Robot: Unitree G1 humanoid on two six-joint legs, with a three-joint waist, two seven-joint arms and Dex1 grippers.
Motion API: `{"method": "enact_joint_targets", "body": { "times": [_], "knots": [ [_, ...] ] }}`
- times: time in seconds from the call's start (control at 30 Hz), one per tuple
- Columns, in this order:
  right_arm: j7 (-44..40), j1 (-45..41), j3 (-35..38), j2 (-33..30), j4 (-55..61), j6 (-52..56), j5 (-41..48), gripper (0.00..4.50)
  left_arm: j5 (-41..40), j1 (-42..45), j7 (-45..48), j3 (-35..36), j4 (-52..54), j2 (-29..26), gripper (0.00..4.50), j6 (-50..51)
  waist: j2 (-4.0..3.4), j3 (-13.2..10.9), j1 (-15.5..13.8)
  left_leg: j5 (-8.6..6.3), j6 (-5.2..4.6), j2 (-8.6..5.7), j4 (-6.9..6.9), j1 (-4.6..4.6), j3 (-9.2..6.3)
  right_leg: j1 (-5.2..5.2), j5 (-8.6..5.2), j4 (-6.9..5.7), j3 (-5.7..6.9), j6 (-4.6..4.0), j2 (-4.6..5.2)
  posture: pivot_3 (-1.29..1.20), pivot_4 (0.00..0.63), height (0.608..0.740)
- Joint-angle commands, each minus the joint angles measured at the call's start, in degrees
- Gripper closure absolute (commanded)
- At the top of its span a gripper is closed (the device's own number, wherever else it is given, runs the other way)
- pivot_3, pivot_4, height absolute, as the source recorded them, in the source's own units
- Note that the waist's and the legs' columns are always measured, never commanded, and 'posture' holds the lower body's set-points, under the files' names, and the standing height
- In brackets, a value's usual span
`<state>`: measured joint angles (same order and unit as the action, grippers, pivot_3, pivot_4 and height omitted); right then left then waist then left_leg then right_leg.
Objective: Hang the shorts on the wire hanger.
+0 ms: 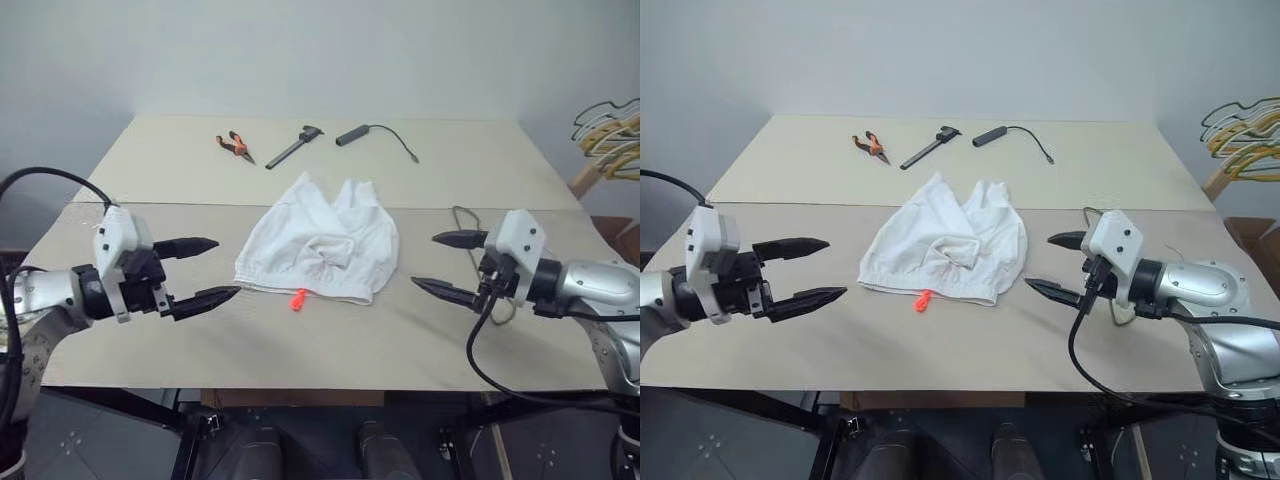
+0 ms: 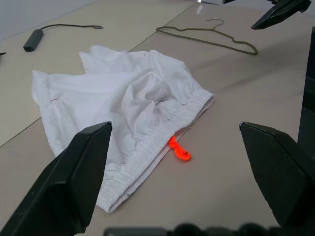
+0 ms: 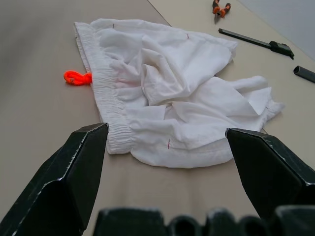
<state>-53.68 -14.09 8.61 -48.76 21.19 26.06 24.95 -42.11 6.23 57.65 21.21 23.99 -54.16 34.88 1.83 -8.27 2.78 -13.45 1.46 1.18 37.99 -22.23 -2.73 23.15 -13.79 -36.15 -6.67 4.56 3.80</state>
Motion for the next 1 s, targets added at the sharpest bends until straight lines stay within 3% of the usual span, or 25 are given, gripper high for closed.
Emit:
{"method": "enact_joint_targets", "body": {
  "times": [0.03,0.4,0.57,1.0],
  "knots": [
    [0.59,0.27,2.35,-0.65,2.48,-0.27,0.76,0.05,-0.54,1.25,1.20,0.15,0.01,-0.23,0.00,-1.16,0.00,0.00,0.05,0.00,0.00,0.00,0.00,0.00,0.00,0.00,0.00,0.00,0.00,0.00,0.00,0.00,0.084,0.740],
    [0.03,-1.22,0.14,-0.55,1.50,-1.14,-0.38,0.05,-0.14,0.92,2.02,0.78,0.12,-0.02,0.00,-1.54,0.00,0.00,-0.05,0.00,0.00,0.02,0.00,0.01,-0.01,-0.01,0.02,-0.01,-0.01,-0.02,-0.02,0.01,0.088,0.740],
    [0.97,-4.89,-10.31,0.62,-0.68,-4.87,-9.87,0.05,-0.38,0.11,2.06,2.19,0.29,0.04,0.00,-1.67,0.00,0.00,0.06,0.00,0.00,0.10,0.00,0.07,0.02,-0.01,0.05,-0.02,-0.02,-0.07,-0.08,0.00,0.098,0.740],
    [6.60,-20.43,-37.37,17.42,-16.60,-3.25,-32.74,0.05,-0.60,0.90,2.32,1.73,-0.84,-0.20,0.00,-2.10,0.00,0.00,1.03,0.00,0.00,0.57,0.00,0.03,0.06,0.12,0.25,0.00,0.02,-0.44,-0.56,0.00,0.105,0.740]
  ]
}}
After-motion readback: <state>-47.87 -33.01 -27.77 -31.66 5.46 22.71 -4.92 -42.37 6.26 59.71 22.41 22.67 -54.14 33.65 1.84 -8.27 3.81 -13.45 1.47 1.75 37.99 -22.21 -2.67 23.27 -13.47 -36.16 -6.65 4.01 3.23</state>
